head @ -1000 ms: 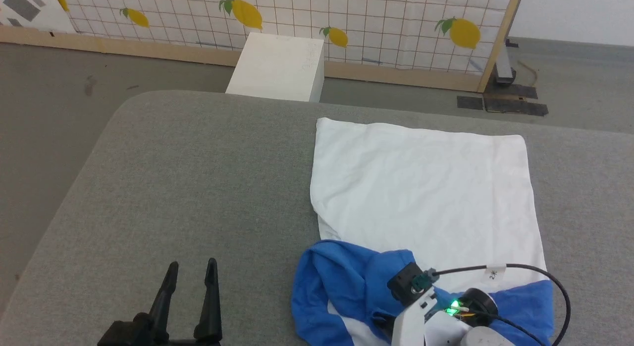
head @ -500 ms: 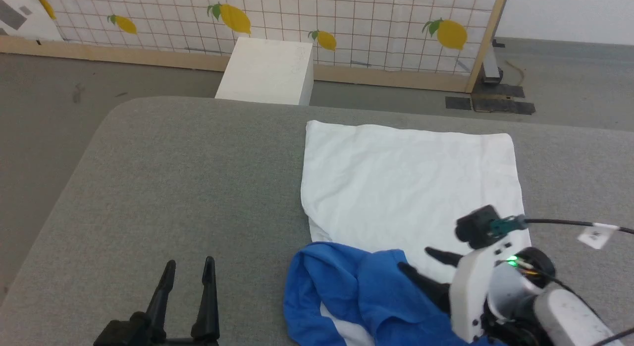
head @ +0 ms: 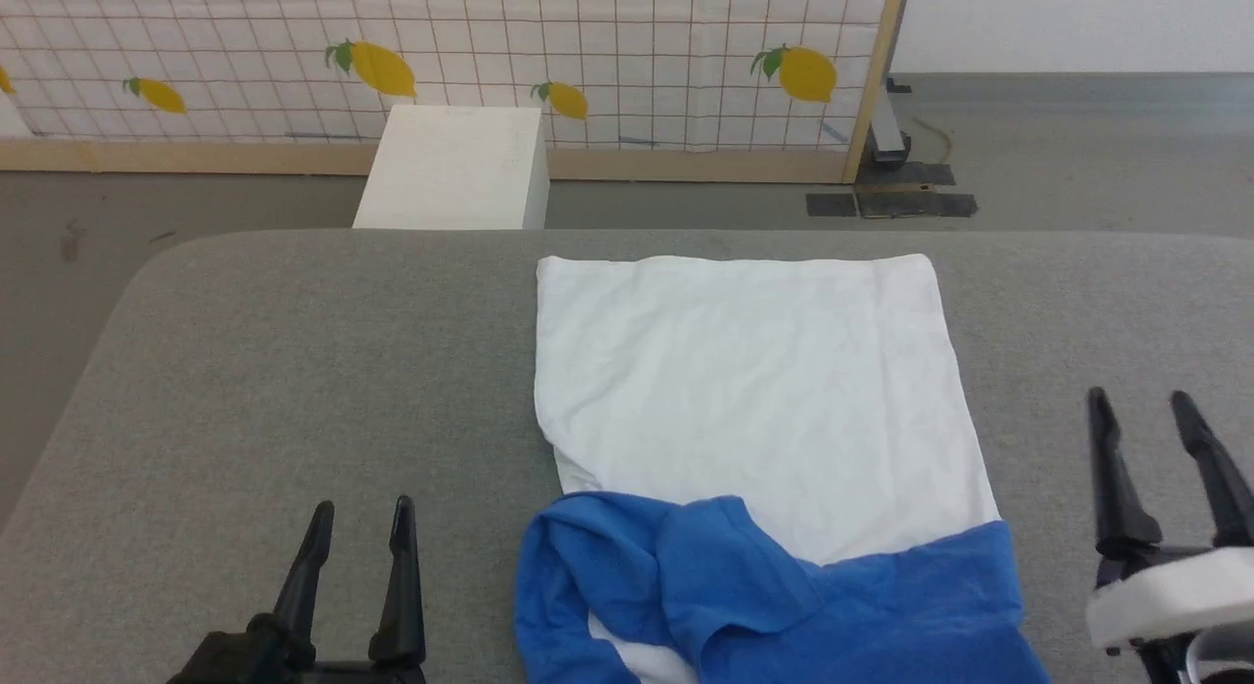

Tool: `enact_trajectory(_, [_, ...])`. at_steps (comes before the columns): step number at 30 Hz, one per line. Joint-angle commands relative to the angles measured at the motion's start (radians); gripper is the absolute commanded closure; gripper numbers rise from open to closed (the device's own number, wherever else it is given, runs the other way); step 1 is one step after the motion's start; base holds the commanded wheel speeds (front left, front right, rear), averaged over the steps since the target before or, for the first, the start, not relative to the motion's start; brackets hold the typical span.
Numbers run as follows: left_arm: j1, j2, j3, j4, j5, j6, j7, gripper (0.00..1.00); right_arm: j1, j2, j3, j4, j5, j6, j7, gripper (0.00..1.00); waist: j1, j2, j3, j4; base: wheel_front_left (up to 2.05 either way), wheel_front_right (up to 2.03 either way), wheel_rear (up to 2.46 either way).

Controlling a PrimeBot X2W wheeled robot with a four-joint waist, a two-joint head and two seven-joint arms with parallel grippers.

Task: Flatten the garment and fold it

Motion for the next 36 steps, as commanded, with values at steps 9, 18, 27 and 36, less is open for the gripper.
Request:
enact_trajectory(9, [0.033,-0.016,-0.020,0.020,0.080,0.004,-0.012,0.00,0.128,0.010,-0.046,0.162,-0.041,-0.001,-0.272,0.00,0.0000,0.0000,0.006,-0.027,0.00,0.00,0.00])
enact_trajectory(18, [-0.031,-0.014,-0.017,0.028,0.082,-0.020,-0.011,0.00,0.092,0.011,-0.055,0.156,-0.051,-0.001,-0.289,0.00,0.0000,0.0000,0.054,-0.015,0.00,0.00,0.00])
enact_trajectory(27, [-0.500,0.141,-0.085,0.026,0.000,-0.081,0.317,0.00,0.008,0.011,-0.034,0.095,-0.061,-0.001,-0.302,0.00,0.0000,0.0000,0.241,-0.025,0.00,0.00,0.00])
enact_trajectory(36, [-0.959,0.260,-0.170,0.198,-0.200,-0.088,0.647,0.00,-0.069,0.011,-0.012,0.076,-0.056,-0.001,-0.317,0.00,0.0000,0.0000,0.397,-0.058,0.00,0.00,0.00])
